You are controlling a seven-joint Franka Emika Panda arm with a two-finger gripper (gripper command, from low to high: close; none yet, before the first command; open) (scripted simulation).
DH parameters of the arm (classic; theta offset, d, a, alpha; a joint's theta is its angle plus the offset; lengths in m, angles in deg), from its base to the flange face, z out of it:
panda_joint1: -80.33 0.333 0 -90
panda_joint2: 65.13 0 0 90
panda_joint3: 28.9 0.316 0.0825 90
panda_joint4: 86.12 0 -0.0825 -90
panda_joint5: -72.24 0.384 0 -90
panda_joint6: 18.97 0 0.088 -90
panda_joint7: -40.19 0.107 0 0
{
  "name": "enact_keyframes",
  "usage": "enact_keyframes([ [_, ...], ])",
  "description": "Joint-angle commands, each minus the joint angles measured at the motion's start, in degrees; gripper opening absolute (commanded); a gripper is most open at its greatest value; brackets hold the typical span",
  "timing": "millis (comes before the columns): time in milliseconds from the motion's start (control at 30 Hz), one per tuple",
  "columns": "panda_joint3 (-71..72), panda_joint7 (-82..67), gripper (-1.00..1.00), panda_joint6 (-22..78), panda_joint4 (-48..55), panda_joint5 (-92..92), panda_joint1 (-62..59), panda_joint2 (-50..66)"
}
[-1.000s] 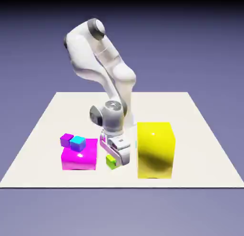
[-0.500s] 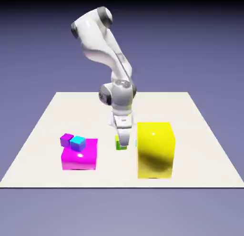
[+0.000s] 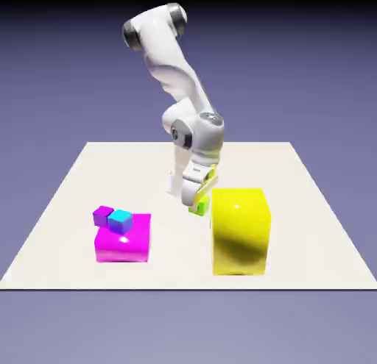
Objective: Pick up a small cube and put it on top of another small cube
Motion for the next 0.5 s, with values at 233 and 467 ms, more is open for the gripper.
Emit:
enact_keyframes([
  [233, 9.6, 14.3, -1.00, -4.1, -10.5, 5.3, -0.2, -7.8],
  [467, -2.8, 14.9, -1.00, -16.0, -10.1, 4.8, 12.1, 4.1],
])
